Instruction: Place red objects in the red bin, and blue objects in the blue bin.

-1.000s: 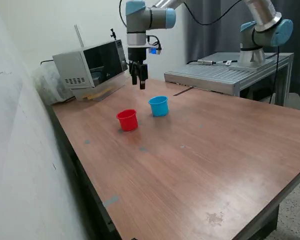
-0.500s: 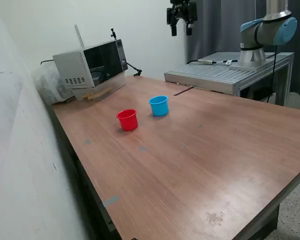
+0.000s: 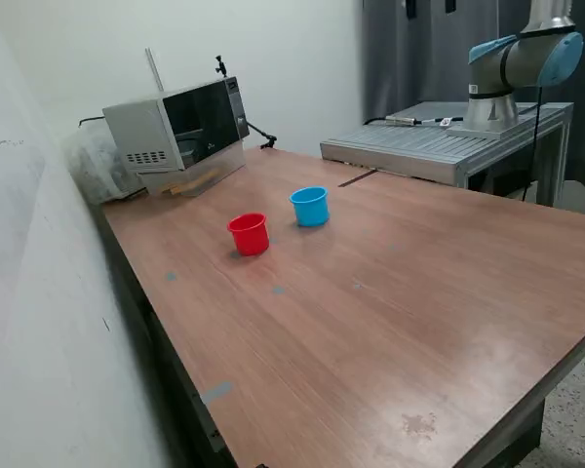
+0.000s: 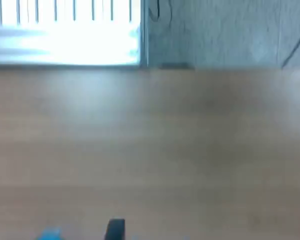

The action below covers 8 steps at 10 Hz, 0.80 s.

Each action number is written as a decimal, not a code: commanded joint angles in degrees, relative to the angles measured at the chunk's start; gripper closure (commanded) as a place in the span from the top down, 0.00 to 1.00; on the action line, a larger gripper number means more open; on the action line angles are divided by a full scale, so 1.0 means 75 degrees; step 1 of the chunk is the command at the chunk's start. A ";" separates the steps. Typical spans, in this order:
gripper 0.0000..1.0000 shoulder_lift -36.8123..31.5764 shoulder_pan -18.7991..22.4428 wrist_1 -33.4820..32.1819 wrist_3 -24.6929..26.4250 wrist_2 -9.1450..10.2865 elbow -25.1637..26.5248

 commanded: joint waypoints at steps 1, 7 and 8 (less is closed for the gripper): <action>1.00 -0.0368 0.0382 0.0813 0.0034 0.0018 0.0283; 1.00 -0.0451 0.0558 0.2256 -0.0025 0.0030 0.0448; 1.00 -0.0521 0.0558 0.2256 -0.0048 0.0018 0.0506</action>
